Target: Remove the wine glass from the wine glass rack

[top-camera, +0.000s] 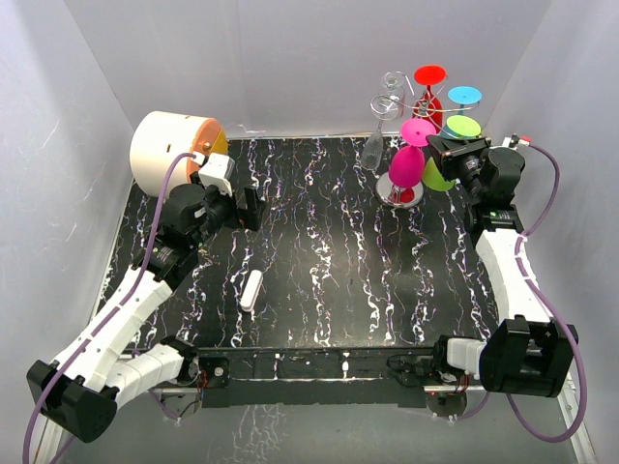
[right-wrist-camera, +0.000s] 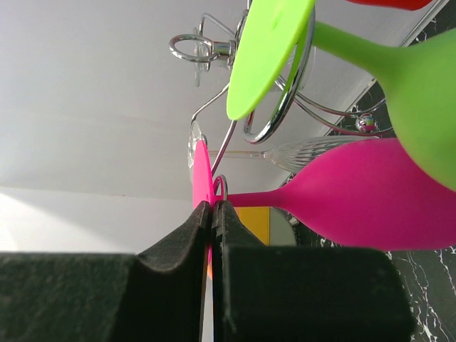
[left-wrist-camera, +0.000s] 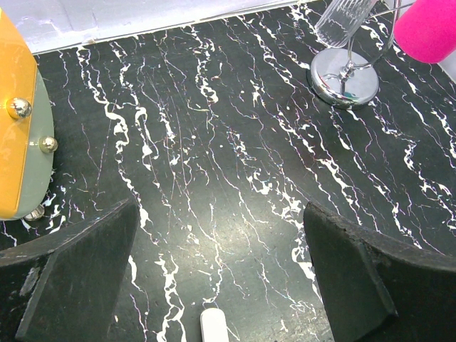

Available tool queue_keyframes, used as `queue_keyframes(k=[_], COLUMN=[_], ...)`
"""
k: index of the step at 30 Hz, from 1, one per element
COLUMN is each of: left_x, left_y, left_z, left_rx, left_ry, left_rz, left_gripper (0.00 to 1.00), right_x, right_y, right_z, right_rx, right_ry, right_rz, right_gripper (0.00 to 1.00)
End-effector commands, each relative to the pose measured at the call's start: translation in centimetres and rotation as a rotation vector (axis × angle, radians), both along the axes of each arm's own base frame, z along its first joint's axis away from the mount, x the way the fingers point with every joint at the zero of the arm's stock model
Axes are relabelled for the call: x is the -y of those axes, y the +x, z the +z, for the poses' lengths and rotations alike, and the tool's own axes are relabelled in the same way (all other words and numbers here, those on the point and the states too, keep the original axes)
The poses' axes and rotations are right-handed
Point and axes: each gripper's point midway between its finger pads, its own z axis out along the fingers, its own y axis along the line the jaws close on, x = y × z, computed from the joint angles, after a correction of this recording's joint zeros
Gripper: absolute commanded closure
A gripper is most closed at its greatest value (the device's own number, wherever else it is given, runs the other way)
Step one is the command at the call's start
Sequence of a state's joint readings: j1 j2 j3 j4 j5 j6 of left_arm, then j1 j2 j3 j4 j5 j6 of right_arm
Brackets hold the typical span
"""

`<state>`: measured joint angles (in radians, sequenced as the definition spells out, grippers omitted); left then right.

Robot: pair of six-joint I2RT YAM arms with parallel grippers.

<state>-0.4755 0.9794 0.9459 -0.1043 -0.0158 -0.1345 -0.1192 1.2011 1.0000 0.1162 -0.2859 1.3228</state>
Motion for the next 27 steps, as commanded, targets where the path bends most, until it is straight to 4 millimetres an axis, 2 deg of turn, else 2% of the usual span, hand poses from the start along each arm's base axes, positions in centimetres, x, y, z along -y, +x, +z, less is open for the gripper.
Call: queue_keyframes(k=[1,15,27], left_x=[0.0,0.0,0.0], left_y=[-0.4,-0.5,-0.7], left_z=[1.7,1.9,2.2], left_rx=[0.056,0.064,0.070], left_ry=[-0.028,-0.031,-0.036], left_rz=[-0.005,-0.005,-0.007], left_gripper=[0.01,0.01,0.01], right_x=[-0.2,-0.7,-2.0], right_y=[-1.1,-2.0,-1.5], right_z=[2.9,4.1,5.1], right_rx=[0.086,0.085,0.094], right_ry=[0.003,0.011,0.006], right_rz=[0.009,0.033,0.048], right_gripper=[1.00,1.00,1.00])
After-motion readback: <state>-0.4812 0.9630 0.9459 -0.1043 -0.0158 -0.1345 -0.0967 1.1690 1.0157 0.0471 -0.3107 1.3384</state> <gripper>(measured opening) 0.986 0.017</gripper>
